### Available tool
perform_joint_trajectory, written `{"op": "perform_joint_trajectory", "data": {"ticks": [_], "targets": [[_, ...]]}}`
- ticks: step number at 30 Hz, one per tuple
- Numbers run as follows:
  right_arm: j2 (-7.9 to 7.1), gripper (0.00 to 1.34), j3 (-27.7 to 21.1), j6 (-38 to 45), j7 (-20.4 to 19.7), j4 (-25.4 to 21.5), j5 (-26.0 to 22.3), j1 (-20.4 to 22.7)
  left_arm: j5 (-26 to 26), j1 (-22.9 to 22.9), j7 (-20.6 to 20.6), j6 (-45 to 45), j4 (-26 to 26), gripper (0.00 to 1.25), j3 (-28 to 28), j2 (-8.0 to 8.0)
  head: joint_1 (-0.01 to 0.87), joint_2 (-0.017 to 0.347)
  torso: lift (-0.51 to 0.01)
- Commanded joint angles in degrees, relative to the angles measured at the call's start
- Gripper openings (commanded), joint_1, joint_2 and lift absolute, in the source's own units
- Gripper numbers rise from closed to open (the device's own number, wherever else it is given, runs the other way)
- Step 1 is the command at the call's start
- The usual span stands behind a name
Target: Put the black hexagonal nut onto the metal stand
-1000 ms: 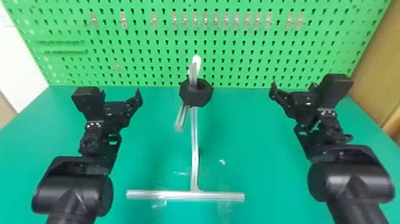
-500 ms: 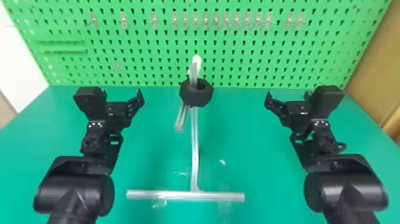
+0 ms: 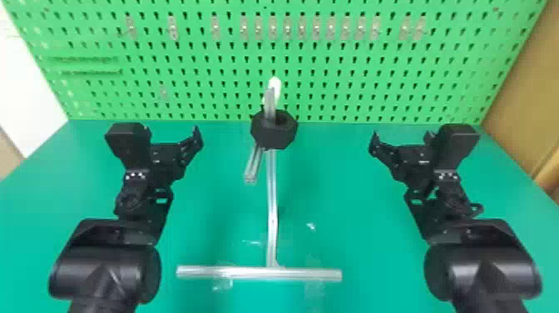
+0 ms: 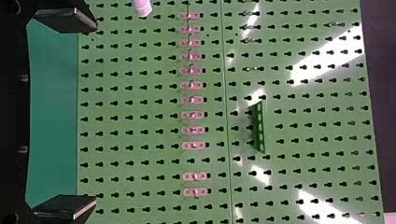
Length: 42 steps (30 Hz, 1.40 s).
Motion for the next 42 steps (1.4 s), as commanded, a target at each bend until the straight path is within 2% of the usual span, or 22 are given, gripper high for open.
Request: {"op": "perform_joint_trajectory", "data": {"ticks": [1, 42], "targets": [[-0.15, 1.34, 0.00, 0.18, 0.00, 0.04, -0.07, -0.08, 0.08, 0.06, 0.00, 0.00, 0.07, 1.07, -0.01, 0.00, 0.693, 0.081, -0.001], [-0.23, 1.34, 0.26, 1.41, 0.00, 0.21, -1.65, -0.17, -0.18, -0.02, 0.00, -0.09, 0.25, 1.07, -0.19, 0.00, 0.693, 0.081, -0.001]]}}
